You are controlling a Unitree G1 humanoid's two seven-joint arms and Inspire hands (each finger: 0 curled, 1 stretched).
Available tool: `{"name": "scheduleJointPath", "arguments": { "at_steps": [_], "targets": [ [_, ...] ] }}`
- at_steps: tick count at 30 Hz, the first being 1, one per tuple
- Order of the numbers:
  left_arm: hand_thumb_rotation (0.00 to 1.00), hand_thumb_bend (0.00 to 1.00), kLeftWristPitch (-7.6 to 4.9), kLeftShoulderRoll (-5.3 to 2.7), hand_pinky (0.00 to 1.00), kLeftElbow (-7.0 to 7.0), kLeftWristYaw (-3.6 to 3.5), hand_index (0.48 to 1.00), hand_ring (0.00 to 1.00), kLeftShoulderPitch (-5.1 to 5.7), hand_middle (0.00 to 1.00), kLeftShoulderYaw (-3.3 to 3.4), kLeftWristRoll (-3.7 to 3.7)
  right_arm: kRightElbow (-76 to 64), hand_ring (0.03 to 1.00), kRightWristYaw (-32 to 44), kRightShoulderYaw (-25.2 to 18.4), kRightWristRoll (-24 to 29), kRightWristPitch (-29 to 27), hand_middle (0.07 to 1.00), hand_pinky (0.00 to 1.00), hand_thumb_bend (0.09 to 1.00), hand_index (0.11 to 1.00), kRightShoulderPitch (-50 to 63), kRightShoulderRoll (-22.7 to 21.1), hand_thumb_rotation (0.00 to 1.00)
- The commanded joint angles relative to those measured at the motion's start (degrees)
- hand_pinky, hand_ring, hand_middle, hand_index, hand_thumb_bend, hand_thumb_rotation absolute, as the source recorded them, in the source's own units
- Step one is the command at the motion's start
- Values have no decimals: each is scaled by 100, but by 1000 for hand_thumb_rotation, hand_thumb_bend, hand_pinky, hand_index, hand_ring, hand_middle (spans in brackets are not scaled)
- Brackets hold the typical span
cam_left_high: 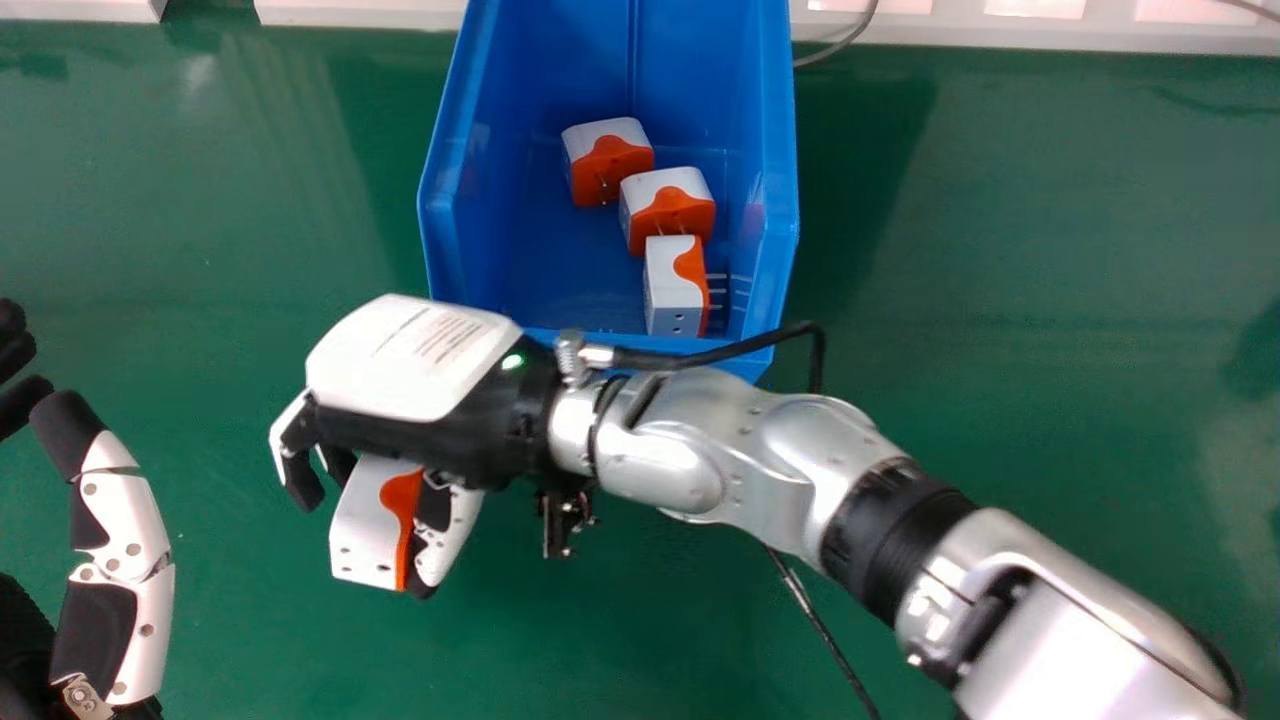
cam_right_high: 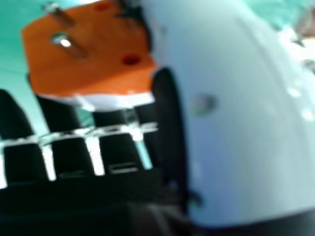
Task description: Pick all objects and put in blue box
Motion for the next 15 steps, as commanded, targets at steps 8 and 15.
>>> {"name": "scheduleJointPath", "arguments": {
  "at_steps": [8, 15],
  "targets": [
    [0, 238, 54, -536, 651, -94, 145, 717, 706, -31, 706, 10, 281, -2331, 447, 1051, -665, 973, 45, 518, 323, 494, 511, 838, -724, 0],
    [0, 241, 93, -510, 648, -113, 200, 718, 707, -37, 705, -19, 302, -2756, 427, 1312, -1269, 1526, 374, 504, 321, 492, 529, 867, -978, 0]
  ]
}}
